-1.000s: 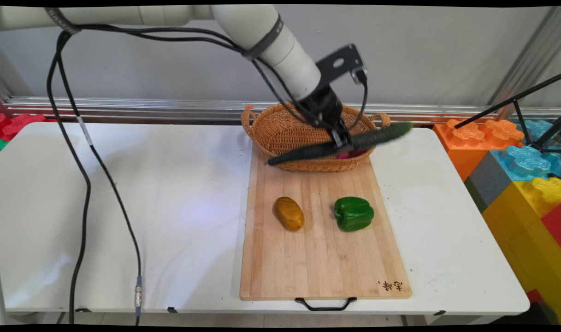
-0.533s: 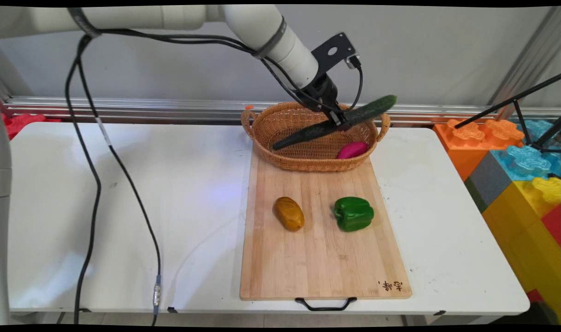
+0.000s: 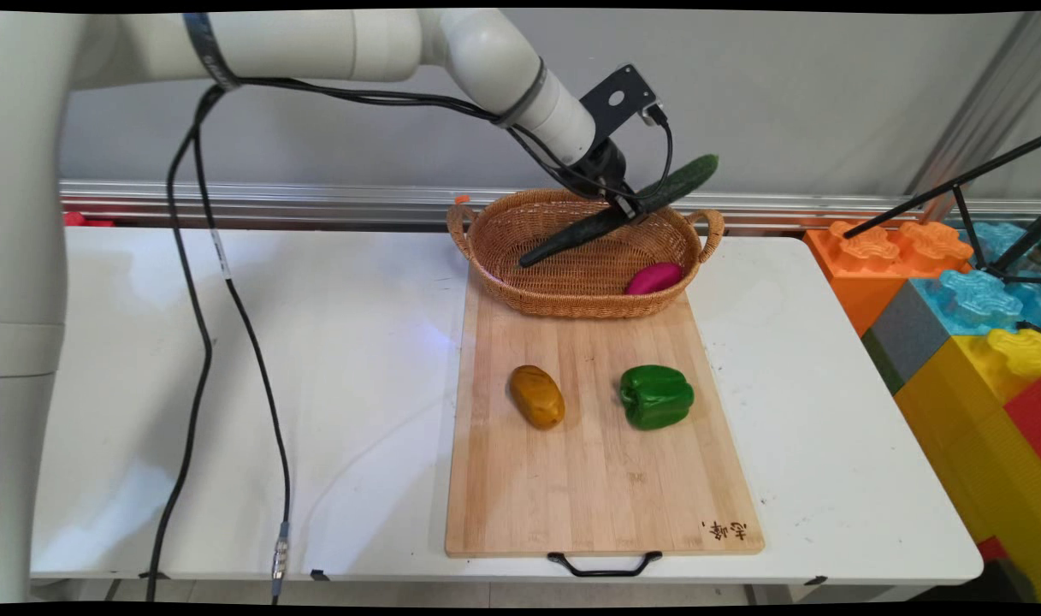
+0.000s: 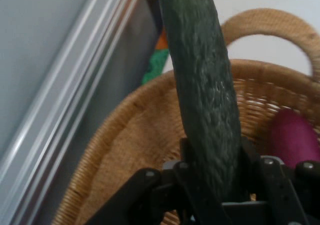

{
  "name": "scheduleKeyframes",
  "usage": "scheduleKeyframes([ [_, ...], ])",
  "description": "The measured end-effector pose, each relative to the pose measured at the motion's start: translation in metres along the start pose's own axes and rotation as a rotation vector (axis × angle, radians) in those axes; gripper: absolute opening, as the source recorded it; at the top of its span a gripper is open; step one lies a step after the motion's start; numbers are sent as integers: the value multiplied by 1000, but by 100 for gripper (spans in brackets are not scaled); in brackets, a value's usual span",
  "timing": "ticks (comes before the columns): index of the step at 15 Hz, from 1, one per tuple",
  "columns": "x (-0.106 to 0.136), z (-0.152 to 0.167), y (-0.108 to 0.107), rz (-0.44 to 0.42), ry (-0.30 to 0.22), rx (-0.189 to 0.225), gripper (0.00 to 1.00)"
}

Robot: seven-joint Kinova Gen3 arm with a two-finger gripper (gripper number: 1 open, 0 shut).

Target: Place the picked object in the vegetable basket

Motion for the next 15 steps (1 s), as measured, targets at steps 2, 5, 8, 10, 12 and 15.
scheduleKeyframes([
  [2, -1, 9, -5, -2, 1, 19, 0],
  [5, -9, 22, -14, -6, -15, 45, 0],
  [8, -25, 35, -17, -9, -50, 50, 0],
  [10, -32, 40, -18, -5, -65, 49, 100],
  [12, -34, 42, -17, 1, -69, 44, 100],
  [15, -30, 37, -8, -4, -58, 29, 100],
])
